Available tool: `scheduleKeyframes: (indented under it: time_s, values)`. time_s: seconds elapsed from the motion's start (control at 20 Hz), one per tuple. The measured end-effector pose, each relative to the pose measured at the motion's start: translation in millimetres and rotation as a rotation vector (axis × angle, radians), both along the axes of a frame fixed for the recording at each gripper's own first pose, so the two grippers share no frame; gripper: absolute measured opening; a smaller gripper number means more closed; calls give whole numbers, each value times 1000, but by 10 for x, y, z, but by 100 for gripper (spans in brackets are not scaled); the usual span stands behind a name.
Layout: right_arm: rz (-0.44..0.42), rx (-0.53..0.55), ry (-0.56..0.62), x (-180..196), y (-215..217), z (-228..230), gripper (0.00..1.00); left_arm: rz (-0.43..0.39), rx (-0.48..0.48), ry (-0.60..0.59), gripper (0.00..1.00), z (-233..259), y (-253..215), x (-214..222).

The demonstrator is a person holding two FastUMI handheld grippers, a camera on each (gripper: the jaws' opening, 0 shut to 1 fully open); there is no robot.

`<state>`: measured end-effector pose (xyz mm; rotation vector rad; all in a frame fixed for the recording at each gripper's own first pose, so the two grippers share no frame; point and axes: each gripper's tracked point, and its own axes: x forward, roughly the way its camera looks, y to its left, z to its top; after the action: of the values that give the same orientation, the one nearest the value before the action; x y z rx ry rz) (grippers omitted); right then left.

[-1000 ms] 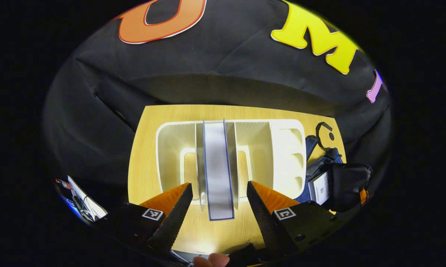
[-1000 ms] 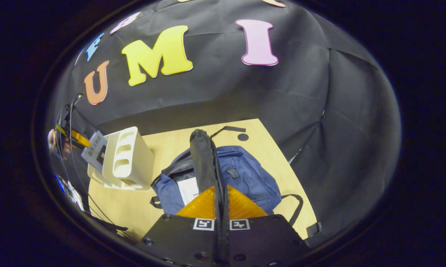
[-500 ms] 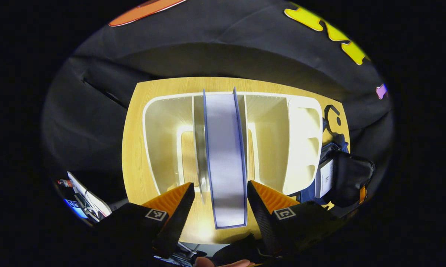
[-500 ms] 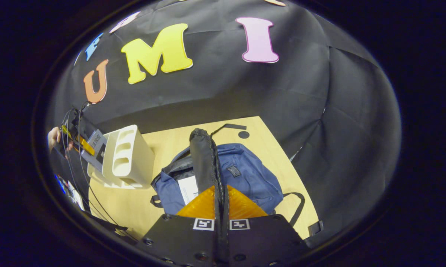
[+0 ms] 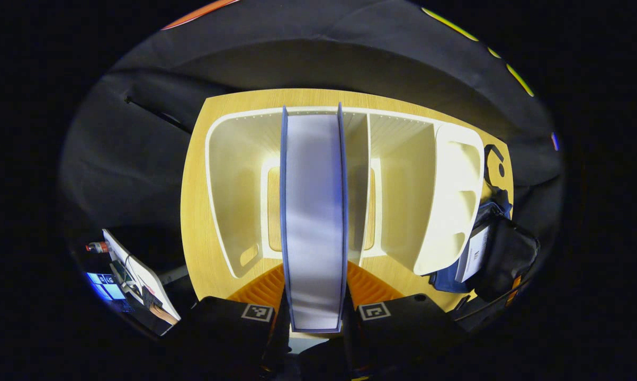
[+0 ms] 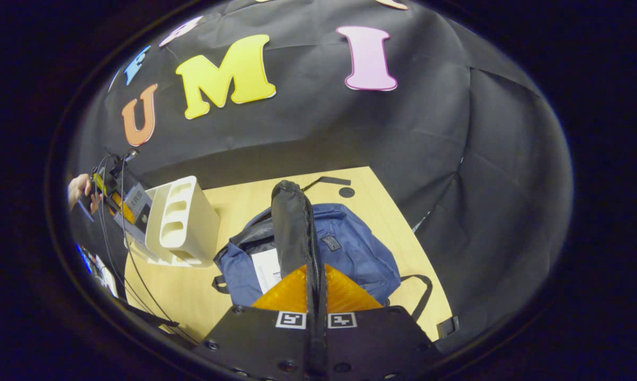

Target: Open the schoolbag, grab two books from the bookshelf and put them into the schoolbag.

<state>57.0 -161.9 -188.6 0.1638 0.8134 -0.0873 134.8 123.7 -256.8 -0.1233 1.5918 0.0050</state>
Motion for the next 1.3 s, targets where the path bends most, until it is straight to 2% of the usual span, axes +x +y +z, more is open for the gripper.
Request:
scheduleKeyframes:
  time_s: [0.05, 0.15, 0.2, 0.25, 0.3, 0.45, 0.6, 0.65, 0.8, 0.85, 0.9, 0.95, 1.0, 1.15, 1.2, 1.3]
  values:
    - [3, -2, -2, 7, -10, 2, 3, 3, -8, -3, 44, 22, -12, -18]
    - [13, 1, -5, 9, -16, -3, 3, 16, -18, -25, 39, 155, 9, -89]
    - [19, 3, -6, 11, -10, -5, 0, 19, -26, -40, 46, 225, 16, -137]
    - [24, 5, -7, 8, -2, -7, 0, 22, -37, -53, 42, 304, 30, -193]
    - [33, 8, -10, 9, 8, -9, 0, 24, -52, -75, 42, 455, 72, -308]
    - [55, 14, -19, 16, 49, -1, 0, 97, -114, -120, 41, 953, 201, -860]
    - [60, 17, -24, 0, 82, -1, 0, 155, -189, -135, 41, 1129, 197, -1174]
    - [62, 19, -27, 2, 102, 0, 3, 179, -237, -146, 41, 1178, 189, -1333]
    - [72, 7, -24, -8, 133, -16, 1, 243, -358, -149, 40, 1249, 56, -1573]
    - [79, -1, -20, -21, 172, -40, 1, 279, -440, -134, 40, 1266, -77, -1692]
    - [85, -8, -19, -22, 188, -52, 1, 289, -481, -127, 41, 1268, -150, -1767]
    - [94, -16, -17, -33, 219, -60, 0, 279, -536, -118, 43, 1256, -275, -1877]
    - [101, -25, -16, -32, 238, -69, 3, 270, -562, -120, 40, 1245, -349, -1919]
    - [99, -32, -14, -38, 242, -64, 1, 274, -678, -169, 36, 1182, -716, -1931]
    - [97, -33, -13, -35, 230, -59, 0, 270, -710, -191, 44, 1173, -816, -1916]
    - [92, -28, -11, -30, 196, -34, 0, 242, -795, -254, 44, 1151, -1124, -1874]
